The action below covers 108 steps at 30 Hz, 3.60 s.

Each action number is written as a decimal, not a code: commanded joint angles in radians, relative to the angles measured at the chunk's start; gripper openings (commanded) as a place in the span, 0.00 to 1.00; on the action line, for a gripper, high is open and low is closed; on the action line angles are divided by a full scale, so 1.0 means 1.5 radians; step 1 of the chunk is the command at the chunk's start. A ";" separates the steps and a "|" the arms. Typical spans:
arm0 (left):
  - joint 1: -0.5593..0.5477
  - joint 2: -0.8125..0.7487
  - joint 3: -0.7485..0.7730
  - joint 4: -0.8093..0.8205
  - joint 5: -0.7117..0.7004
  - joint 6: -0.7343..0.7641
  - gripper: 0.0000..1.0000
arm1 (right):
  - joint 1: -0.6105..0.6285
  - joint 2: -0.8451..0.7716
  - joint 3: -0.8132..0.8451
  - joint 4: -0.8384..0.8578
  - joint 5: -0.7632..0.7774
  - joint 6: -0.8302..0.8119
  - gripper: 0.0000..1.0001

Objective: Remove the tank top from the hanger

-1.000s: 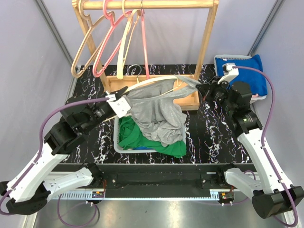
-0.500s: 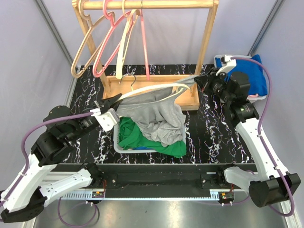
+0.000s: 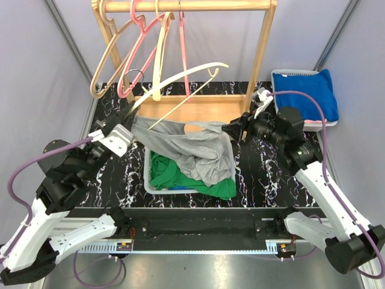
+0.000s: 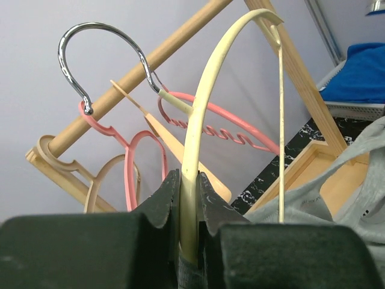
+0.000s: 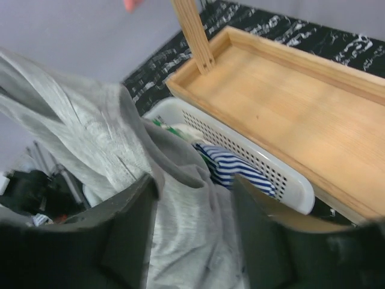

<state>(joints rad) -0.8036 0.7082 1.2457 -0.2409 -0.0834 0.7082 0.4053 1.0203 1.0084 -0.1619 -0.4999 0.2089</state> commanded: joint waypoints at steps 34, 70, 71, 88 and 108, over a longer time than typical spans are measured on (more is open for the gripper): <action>0.002 0.079 0.070 -0.180 0.430 0.070 0.00 | -0.001 0.029 0.386 -0.258 -0.375 -0.273 0.95; 0.003 0.115 0.072 -0.036 0.370 0.058 0.00 | 0.024 0.050 0.390 -0.307 -0.338 -0.266 0.00; 0.003 0.112 0.058 -0.027 0.365 0.053 0.02 | 0.024 0.047 0.389 -0.302 -0.333 -0.264 0.00; 0.003 0.034 -0.017 -0.008 0.295 0.003 0.85 | 0.024 -0.005 0.360 -0.293 -0.265 -0.235 0.00; 0.003 0.014 -0.054 -0.029 0.254 -0.021 0.43 | 0.024 0.003 0.376 -0.299 -0.270 -0.237 0.00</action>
<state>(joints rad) -0.8005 0.7227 1.1683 -0.3084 0.3332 0.6773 0.4423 1.0428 1.5372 -0.6525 -0.9012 -0.1558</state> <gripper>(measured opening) 0.386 0.124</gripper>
